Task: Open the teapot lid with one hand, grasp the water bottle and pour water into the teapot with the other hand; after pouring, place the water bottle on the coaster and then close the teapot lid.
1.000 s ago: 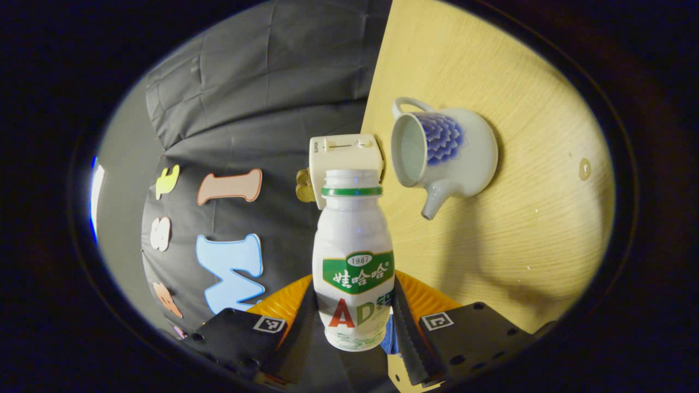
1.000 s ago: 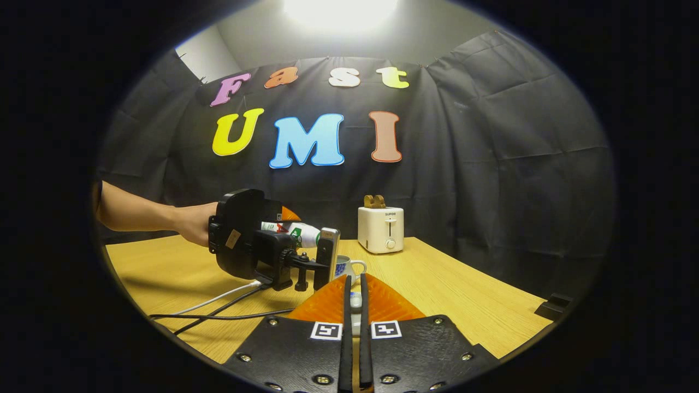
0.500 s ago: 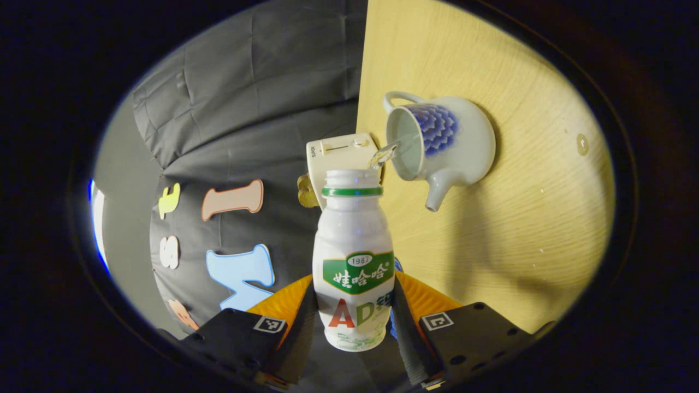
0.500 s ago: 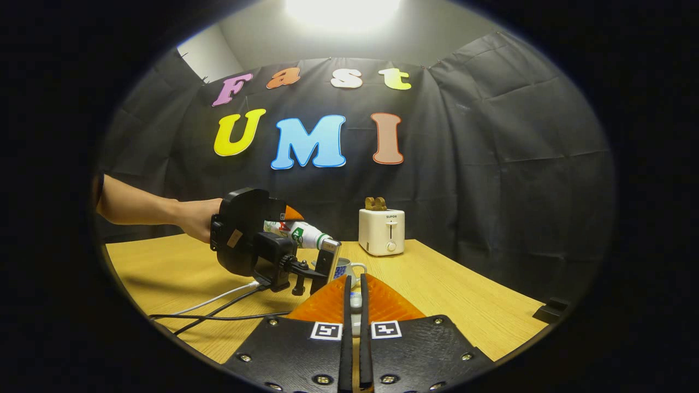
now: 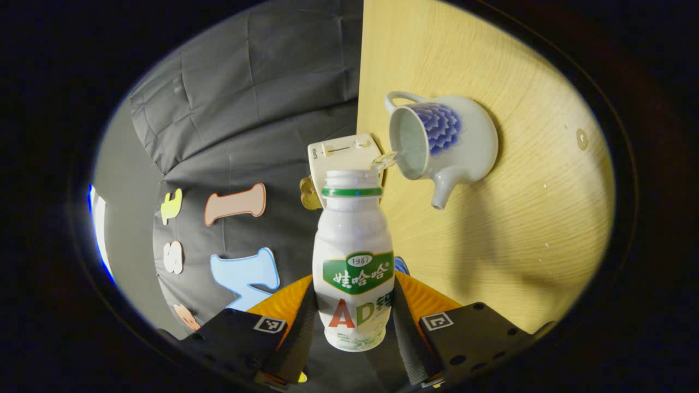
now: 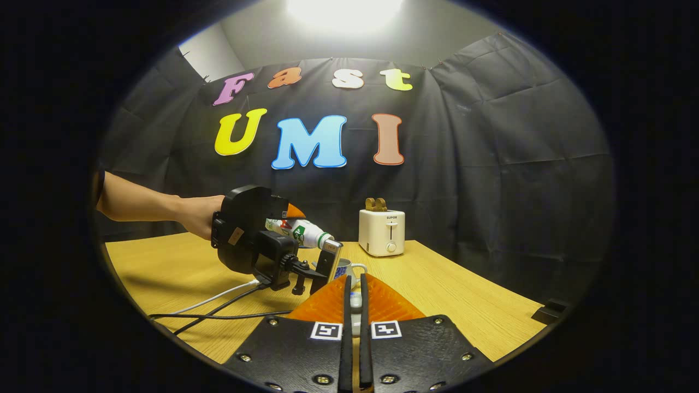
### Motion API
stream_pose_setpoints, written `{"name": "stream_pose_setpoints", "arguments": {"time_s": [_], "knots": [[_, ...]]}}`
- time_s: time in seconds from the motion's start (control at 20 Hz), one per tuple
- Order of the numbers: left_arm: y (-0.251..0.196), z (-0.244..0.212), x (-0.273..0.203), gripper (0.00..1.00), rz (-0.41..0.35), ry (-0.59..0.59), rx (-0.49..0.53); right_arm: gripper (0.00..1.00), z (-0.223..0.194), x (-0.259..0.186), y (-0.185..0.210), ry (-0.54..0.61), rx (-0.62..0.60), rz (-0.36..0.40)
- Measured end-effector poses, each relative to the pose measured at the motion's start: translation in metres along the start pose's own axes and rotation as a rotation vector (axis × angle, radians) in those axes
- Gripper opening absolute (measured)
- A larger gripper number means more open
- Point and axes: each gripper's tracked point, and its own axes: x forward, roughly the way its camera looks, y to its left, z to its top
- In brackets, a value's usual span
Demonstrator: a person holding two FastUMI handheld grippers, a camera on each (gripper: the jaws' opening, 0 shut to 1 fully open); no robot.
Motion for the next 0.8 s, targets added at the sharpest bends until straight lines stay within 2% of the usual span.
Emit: {"name": "stream_pose_setpoints", "arguments": {"time_s": [0.05,0.1,0.15,0.2,0.45,0.5,0.55,0.6,0.65,0.7,0.75,0.8], "knots": [[0.0008,0.0002,-0.0001,0.75,0.002,0.000,0.007,0.05,0.0003,0.0003,0.0002,0.000,0.000,0.000],[0.0013,0.0001,-0.0001,0.80,0.003,0.000,0.012,0.05,0.0005,0.0006,0.0008,0.003,0.000,0.001],[0.0018,-0.0005,0.0003,0.75,0.003,-0.001,0.015,0.05,-0.0013,0.0001,0.0000,0.005,0.000,0.001],[0.0020,0.0001,0.0004,0.80,0.003,-0.003,0.019,0.05,-0.0026,-0.0003,-0.0013,0.007,0.000,-0.003],[0.0038,-0.0001,0.0011,0.80,0.008,-0.007,0.035,0.05,-0.0037,-0.0023,-0.0029,0.010,0.004,-0.010],[0.0044,-0.0004,0.0014,0.75,0.009,-0.008,0.040,0.05,-0.0037,-0.0029,-0.0016,0.009,0.003,-0.005],[0.0046,-0.0008,0.0018,0.75,0.009,-0.007,0.047,0.05,-0.0041,-0.0040,0.0000,0.008,0.003,0.000],[0.0052,-0.0012,0.0018,0.80,0.007,-0.008,0.053,0.05,-0.0034,-0.0041,0.0014,0.007,-0.001,0.004],[0.0057,-0.0005,0.0016,0.80,0.010,-0.011,0.053,0.05,-0.0031,-0.0042,0.0021,0.005,-0.005,0.006],[0.0048,0.0000,0.0020,0.75,0.009,-0.012,0.051,0.05,-0.0026,-0.0044,0.0026,0.004,-0.005,0.008],[0.0056,0.0001,0.0015,0.75,0.012,-0.012,0.057,0.05,-0.0034,-0.0042,0.0032,0.007,-0.001,0.011],[0.0067,-0.0005,0.0018,0.80,0.015,-0.011,0.062,0.05,-0.0041,-0.0037,0.0040,0.009,-0.001,0.012]]}}
